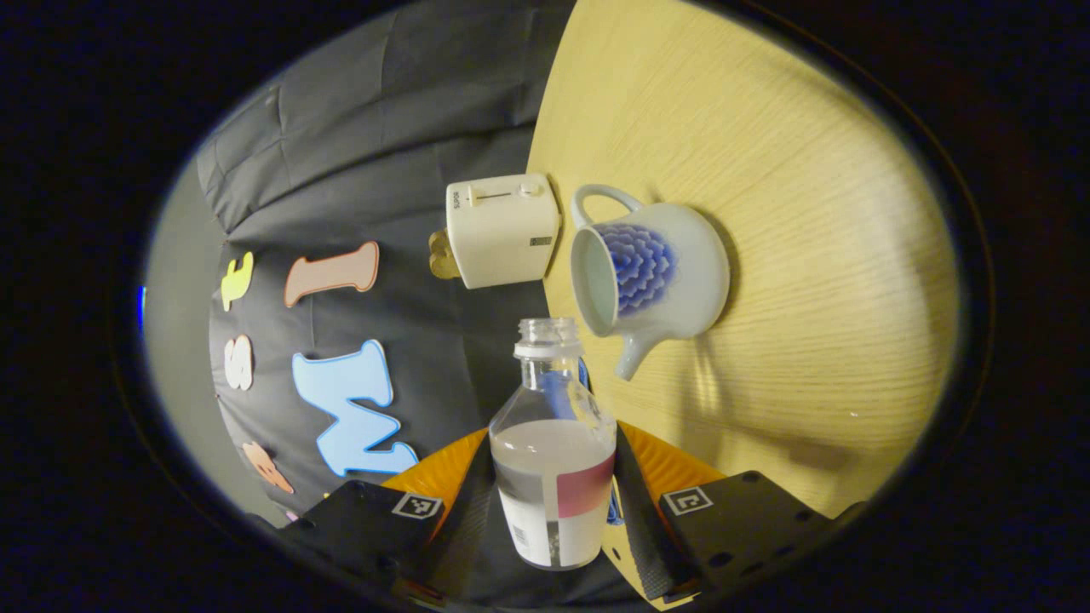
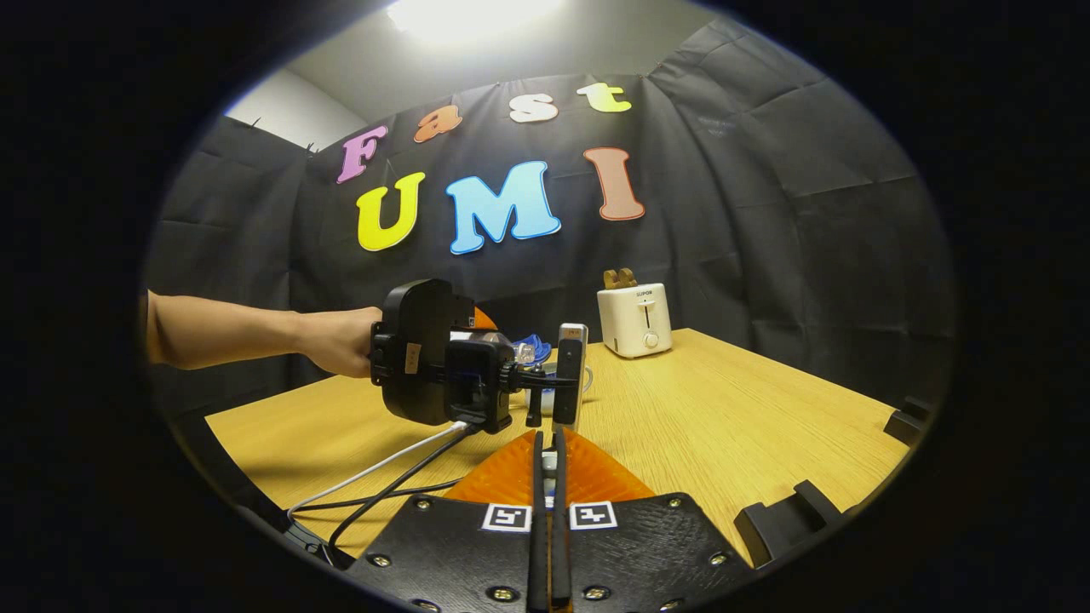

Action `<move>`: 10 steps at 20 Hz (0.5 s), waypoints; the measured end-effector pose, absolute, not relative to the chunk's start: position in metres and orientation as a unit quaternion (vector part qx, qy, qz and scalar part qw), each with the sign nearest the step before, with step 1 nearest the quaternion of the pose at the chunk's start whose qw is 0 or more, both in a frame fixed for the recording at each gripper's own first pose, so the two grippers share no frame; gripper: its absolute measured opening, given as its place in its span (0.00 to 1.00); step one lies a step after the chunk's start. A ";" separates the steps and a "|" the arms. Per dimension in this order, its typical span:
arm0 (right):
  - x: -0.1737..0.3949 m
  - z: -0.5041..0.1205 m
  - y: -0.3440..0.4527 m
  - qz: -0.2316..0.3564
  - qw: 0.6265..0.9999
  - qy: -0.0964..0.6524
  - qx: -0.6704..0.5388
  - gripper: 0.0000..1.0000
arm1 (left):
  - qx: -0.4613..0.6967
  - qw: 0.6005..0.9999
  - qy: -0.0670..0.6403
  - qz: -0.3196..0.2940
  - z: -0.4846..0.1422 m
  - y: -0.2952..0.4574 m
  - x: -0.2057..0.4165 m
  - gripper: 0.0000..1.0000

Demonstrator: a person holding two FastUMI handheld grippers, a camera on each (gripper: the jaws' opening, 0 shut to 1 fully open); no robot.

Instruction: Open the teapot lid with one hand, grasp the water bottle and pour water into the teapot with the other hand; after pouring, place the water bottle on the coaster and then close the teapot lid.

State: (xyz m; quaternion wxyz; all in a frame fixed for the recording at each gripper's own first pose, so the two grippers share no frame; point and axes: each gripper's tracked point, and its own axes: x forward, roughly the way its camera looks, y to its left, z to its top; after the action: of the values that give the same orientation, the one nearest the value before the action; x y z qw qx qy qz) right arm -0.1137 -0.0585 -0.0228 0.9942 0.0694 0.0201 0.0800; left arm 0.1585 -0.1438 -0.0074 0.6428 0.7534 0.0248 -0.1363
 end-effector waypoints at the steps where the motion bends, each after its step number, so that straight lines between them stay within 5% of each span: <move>1: -0.113 -0.024 -0.059 0.080 0.994 0.021 0.070 0.02 | 0.756 0.639 0.025 -0.138 -0.007 -0.145 0.158 0.85; 10: -0.113 -0.026 -0.060 0.080 0.994 0.026 0.073 0.02 | 0.797 0.587 0.029 -0.137 -0.005 -0.143 0.162 0.85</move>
State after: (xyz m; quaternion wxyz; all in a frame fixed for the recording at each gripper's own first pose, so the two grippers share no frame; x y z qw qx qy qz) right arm -0.1132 -0.0598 -0.0258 0.9938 0.0726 0.0257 0.0800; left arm 0.1624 -0.1435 -0.0047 0.5868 0.7974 0.0292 -0.1374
